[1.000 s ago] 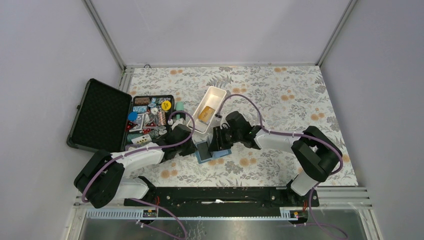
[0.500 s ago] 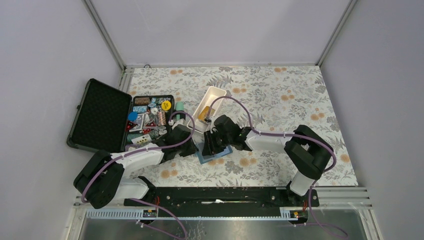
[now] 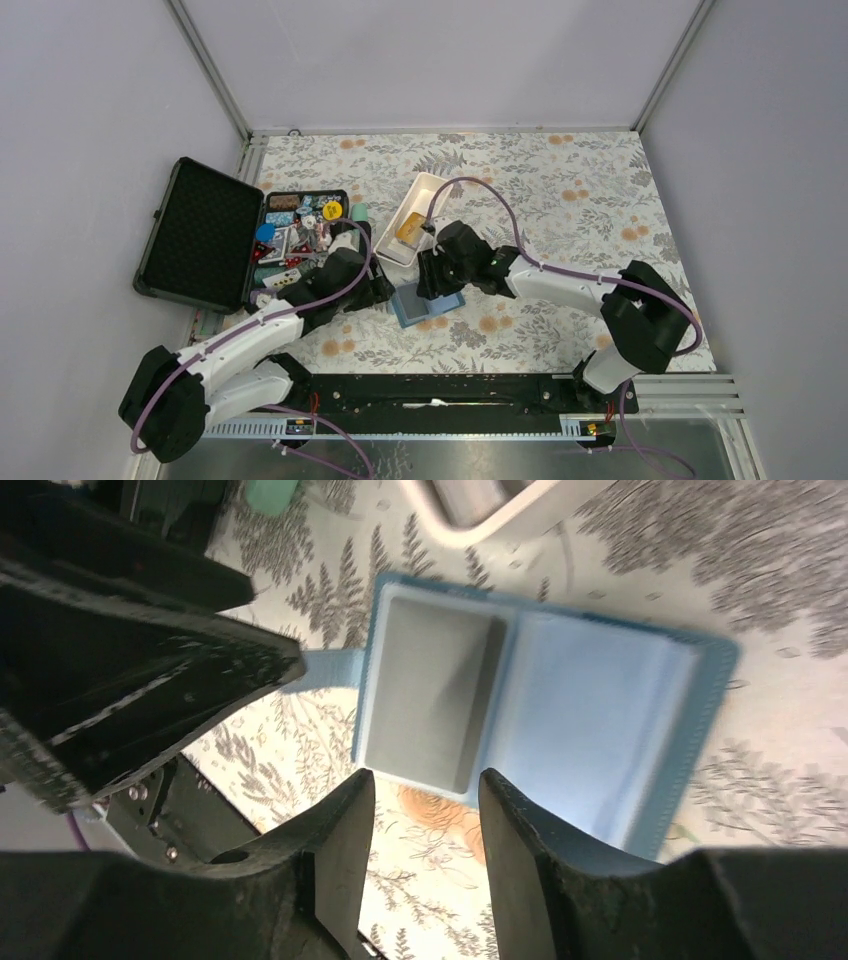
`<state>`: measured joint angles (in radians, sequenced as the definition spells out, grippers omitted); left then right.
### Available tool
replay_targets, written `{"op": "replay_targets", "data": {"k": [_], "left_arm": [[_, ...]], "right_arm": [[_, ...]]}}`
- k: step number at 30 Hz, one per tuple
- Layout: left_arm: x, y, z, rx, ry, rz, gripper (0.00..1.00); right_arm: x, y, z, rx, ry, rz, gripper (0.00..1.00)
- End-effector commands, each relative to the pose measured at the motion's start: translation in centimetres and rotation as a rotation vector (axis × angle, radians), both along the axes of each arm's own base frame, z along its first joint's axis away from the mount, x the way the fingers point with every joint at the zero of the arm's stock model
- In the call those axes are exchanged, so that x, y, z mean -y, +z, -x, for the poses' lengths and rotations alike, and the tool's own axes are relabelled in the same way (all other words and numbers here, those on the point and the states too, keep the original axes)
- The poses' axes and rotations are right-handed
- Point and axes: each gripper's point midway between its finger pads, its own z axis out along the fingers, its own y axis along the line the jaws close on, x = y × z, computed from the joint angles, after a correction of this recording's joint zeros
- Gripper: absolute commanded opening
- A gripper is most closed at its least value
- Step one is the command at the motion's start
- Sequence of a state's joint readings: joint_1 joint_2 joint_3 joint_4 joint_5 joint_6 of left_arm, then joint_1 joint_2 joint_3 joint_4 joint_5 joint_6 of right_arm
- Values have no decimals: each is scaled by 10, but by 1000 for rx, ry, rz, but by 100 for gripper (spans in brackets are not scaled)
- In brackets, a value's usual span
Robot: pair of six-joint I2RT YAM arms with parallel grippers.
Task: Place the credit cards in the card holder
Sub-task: Insert the credit card into the card holder, then pick up the credit card from the storage box.
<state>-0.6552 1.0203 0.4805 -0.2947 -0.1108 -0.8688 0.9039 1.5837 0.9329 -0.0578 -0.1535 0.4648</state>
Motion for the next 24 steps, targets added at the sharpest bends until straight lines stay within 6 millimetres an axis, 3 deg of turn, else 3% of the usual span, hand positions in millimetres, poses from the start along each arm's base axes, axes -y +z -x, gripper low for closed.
{"op": "replay_targets", "data": {"k": [1, 4, 9, 15, 24], "left_arm": [[-1, 48, -24, 109, 14, 24, 73], [-5, 70, -38, 150, 25, 41, 83], [-16, 89, -69, 189, 68, 95, 85], [-25, 88, -100, 198, 84, 149, 76], [-19, 75, -123, 174, 43, 151, 64]], "right_arm": [[15, 35, -39, 125, -43, 7, 51], [11, 51, -56, 152, -6, -26, 56], [-18, 66, -68, 178, 135, -79, 69], [-44, 58, -80, 185, 243, -94, 71], [-67, 38, -94, 199, 362, -75, 72]]}}
